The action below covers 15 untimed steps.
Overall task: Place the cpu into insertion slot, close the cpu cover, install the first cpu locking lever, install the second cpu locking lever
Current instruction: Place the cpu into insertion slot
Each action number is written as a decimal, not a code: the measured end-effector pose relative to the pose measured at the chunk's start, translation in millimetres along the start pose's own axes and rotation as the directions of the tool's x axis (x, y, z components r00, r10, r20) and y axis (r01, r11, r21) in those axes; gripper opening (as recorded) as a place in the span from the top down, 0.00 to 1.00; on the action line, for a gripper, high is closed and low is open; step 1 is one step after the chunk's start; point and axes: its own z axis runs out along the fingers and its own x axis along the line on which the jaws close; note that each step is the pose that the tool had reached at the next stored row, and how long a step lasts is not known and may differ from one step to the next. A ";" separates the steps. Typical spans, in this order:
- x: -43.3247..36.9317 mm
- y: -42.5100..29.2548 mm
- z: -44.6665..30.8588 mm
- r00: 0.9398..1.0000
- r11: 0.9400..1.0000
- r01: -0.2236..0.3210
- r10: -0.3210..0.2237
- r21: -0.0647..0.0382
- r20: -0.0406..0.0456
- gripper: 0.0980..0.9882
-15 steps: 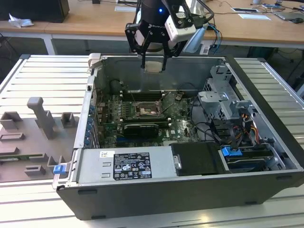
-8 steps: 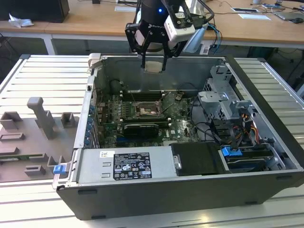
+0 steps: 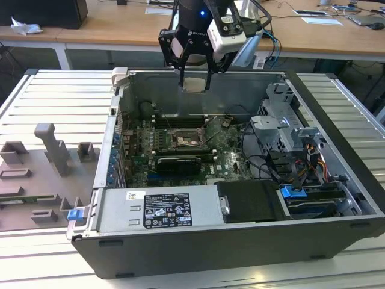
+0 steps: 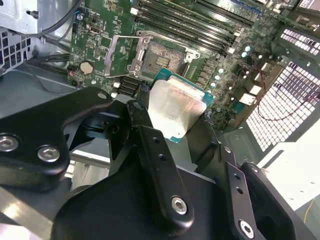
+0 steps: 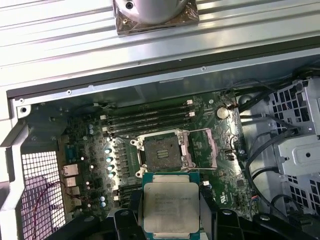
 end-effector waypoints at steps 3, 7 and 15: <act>0.0 0.0 0.0 1.000 1.000 -0.007 0.007 0.000 0.001 0.50; 0.0 0.0 0.1 1.000 1.000 -0.017 0.017 0.000 0.002 0.50; 0.0 0.0 0.3 0.999 0.999 -0.044 0.044 -0.001 0.004 0.50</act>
